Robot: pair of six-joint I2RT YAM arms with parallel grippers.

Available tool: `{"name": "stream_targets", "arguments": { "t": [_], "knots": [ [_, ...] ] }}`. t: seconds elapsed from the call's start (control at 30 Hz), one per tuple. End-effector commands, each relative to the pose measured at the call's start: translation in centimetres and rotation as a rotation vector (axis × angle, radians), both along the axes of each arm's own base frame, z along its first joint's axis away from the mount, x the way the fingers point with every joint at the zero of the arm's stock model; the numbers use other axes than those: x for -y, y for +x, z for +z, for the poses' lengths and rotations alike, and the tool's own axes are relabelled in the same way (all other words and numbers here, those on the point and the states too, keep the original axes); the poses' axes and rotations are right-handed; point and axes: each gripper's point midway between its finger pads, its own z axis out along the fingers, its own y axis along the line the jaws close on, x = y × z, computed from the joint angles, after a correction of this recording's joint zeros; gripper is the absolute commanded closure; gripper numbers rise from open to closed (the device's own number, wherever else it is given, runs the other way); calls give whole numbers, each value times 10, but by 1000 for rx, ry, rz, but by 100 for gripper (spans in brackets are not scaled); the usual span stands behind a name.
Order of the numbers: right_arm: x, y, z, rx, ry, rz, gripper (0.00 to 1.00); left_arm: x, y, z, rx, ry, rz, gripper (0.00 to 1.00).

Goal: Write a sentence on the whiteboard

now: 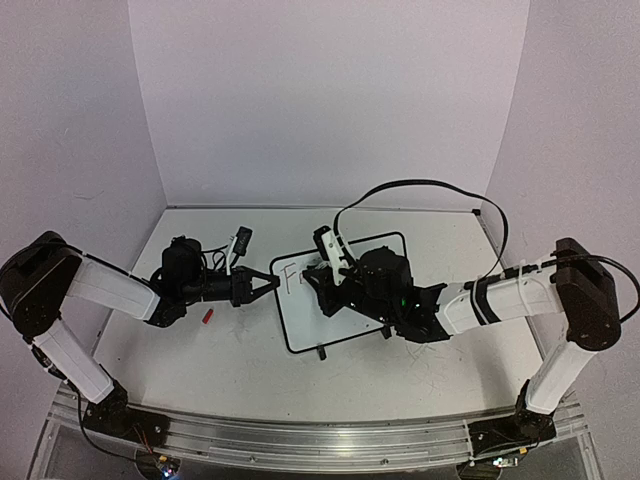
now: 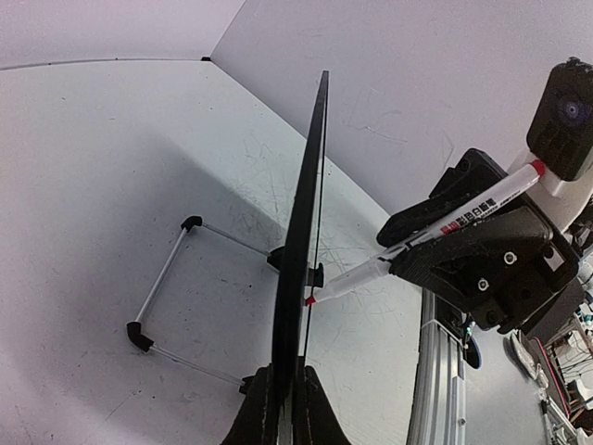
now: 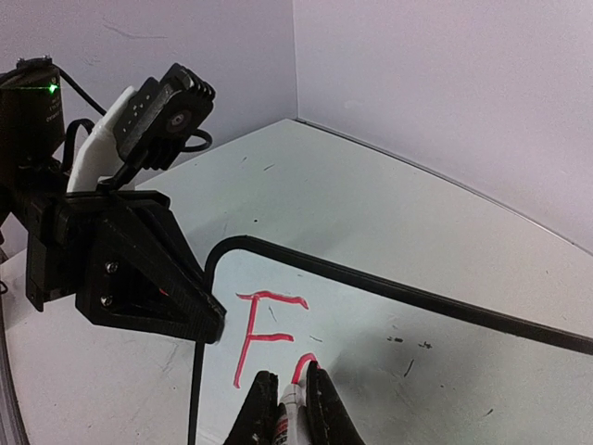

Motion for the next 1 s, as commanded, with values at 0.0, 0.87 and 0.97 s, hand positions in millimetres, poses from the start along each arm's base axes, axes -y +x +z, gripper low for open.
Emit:
{"name": "stream_targets", "arguments": {
  "t": [0.0,0.87,0.97],
  "knots": [
    [6,0,1,-4,3,-17,100,5,5,22,75,-18,-7,100],
    [19,10,17,54,7,-96,100,4,4,21,73,-15,-10,100],
    [18,11,21,61,16,-96,100,5,4,22,74,-17,-12,100]
  ]
}}
